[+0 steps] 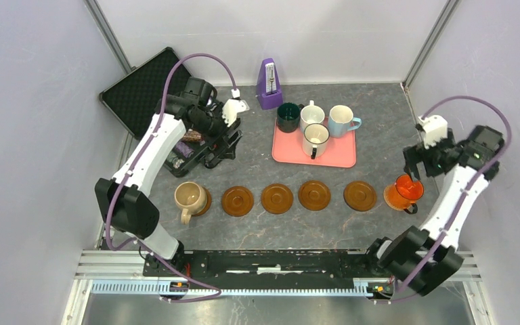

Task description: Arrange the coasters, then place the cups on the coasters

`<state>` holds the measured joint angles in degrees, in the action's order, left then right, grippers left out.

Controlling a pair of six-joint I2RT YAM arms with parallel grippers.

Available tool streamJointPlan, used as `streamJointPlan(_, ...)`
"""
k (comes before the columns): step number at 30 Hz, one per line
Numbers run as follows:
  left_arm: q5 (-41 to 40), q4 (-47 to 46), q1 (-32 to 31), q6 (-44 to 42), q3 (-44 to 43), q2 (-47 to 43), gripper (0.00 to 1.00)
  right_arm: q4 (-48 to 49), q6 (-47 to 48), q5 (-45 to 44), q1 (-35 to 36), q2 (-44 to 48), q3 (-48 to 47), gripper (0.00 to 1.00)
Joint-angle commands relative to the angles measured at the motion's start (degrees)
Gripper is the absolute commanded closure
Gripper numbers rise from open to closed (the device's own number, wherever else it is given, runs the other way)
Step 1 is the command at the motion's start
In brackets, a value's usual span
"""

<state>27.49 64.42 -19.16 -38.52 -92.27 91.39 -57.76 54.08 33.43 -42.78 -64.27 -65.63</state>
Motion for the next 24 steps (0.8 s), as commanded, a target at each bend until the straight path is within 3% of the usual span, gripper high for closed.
streamJointPlan(1, 2.07, -4.27, -0.29, 5.9, -2.13, 0.62, 0.0, 8.45, -8.56, -0.78, 11.43, -5.93, -5.82, 0.02)
streamJointPlan(5, 1.36, -5.06, -0.29, 6.92, -2.05, 1.45, 0.0, 10.67, 1.86, -1.1, 19.5, -15.73, -13.13, 0.02)
streamJointPlan(11, -0.5, -6.76, -0.3, 9.2, -2.13, 2.19, 0.0, 3.27, 11.92, -1.74, 26.73, -39.01, -37.27, 0.02)
streamJointPlan(14, -1.61, -6.72, -0.32, 9.55, -1.72, 2.36, 0.0, 2.44, 14.85, -3.1, 30.06, -46.43, -45.86, 0.03)
streamJointPlan(24, -3.8, -6.76, -0.29, 9.2, -3.02, 4.75, 0.0, 8.49, 23.97, -12.3, 39.91, -53.03, -43.51, 0.15)
